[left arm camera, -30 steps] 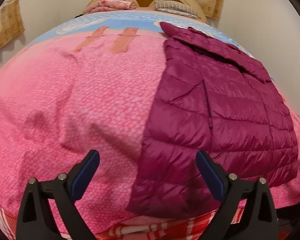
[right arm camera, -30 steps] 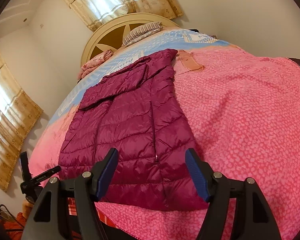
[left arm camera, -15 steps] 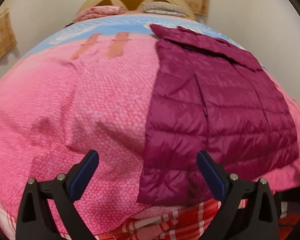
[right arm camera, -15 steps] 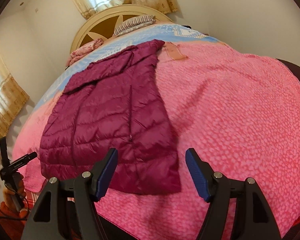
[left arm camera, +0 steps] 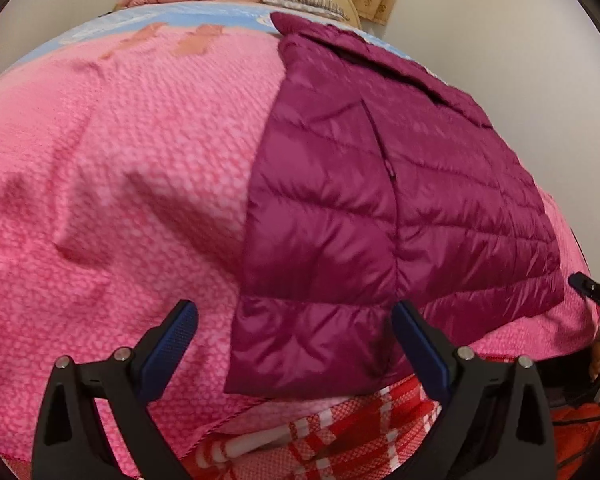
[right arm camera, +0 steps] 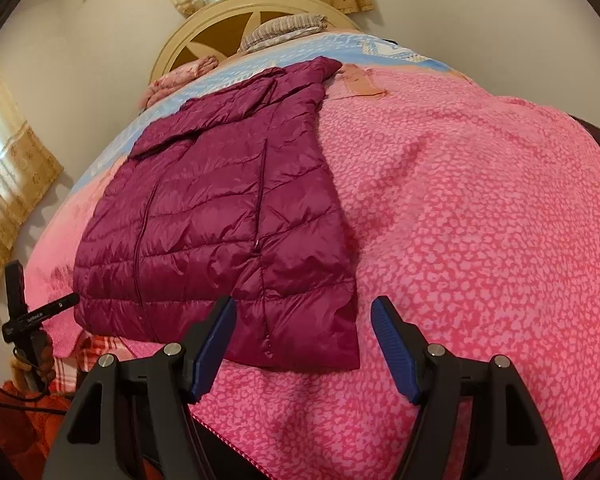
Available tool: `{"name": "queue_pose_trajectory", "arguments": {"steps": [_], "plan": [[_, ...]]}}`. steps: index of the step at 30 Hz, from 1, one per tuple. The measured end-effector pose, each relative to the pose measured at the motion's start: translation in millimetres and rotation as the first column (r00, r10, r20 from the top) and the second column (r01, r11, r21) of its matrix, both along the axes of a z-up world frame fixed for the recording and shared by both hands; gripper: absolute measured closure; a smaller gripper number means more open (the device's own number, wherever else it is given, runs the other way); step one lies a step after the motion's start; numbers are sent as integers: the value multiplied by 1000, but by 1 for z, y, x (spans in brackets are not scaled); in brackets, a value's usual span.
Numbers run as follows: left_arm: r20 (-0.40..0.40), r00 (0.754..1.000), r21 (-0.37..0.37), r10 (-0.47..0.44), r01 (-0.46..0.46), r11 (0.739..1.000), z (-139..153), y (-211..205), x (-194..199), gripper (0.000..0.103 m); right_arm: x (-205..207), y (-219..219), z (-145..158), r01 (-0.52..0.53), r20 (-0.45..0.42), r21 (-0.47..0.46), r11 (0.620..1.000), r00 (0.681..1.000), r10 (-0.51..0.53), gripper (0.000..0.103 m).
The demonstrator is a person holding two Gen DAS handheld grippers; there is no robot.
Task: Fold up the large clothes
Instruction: 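Grasp the magenta jacket's hem with both grippers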
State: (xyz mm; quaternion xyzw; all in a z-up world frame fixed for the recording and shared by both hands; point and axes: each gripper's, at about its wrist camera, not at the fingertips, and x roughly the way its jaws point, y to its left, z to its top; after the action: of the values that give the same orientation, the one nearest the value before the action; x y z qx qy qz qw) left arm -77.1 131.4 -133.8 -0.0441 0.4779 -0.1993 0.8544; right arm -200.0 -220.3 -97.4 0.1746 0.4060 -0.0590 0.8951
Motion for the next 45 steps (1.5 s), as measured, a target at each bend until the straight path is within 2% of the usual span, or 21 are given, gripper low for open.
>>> {"name": "queue_pose_trajectory", "arguments": {"steps": [3,6,9,13,17,18,19,20,22,23,24,29,33,37,39,42,44,45], "plan": [[-3,1000,6,-12,12,1000,-6,-3,2,10,6,4,-4,-37,-23,-14,999,999,36,33],[-17,1000,-29,-5,5,1000,-8,-1,7,11,16,9,-7,-60,-38,-31,998,998,59,33],[-33,999,-48,-11,10,999,-9,-4,10,19,27,19,-11,-75,-88,-76,994,994,68,33],[-32,999,-25,-28,27,999,-11,-10,9,19,28,30,-14,-84,-138,-139,987,988,65,33],[-64,998,-60,-11,7,998,-21,-15,13,19,41,30,-19,-54,-188,-170,984,982,22,33],[-55,998,-63,-12,8,998,-20,-17,13,29,44,31,-20,-55,-201,-194,980,980,15,33],[-37,999,-70,-20,18,997,-18,-18,12,47,48,34,-22,-63,-219,-221,973,976,13,33],[-33,999,-76,-30,27,997,-17,-19,12,54,50,36,-24,-76,-239,-242,967,971,17,33],[-29,999,-91,-44,41,995,-15,-19,11,74,50,41,-26,-116,-271,-270,956,962,41,48],[-21,998,-97,-51,49,994,-14,-19,9,79,49,41,-25,-132,-272,-242,961,960,64,76],[-9,998,-104,-56,55,993,-11,-19,7,85,47,37,-27,-129,-276,-168,977,958,79,90],[42,996,-181,-76,82,980,4,-17,-1,94,30,14,-20,-65,-184,16,998,981,67,99],[100,989,-254,-113,135,958,27,-13,-11,94,9,9,6,-75,-96,58,995,992,81,100],[221,960,-329,-172,240,914,67,-8,-31,94,-12,7,36,-80,-10,90,993,997,81,101],[273,941,-326,-200,286,901,84,-2,-40,94,-23,5,52,-86,21,97,992,996,84,101],[377,893,-309,-247,373,875,115,6,-62,94,-37,2,65,-95,49,96,991,995,90,101],[421,866,-266,-270,402,876,126,10,-71,94,-44,1,70,-98,59,96,991,994,93,101],[431,860,-229,-272,396,889,127,10,-72,94,-49,3,72,-98,61,85,992,994,93,101]]}}
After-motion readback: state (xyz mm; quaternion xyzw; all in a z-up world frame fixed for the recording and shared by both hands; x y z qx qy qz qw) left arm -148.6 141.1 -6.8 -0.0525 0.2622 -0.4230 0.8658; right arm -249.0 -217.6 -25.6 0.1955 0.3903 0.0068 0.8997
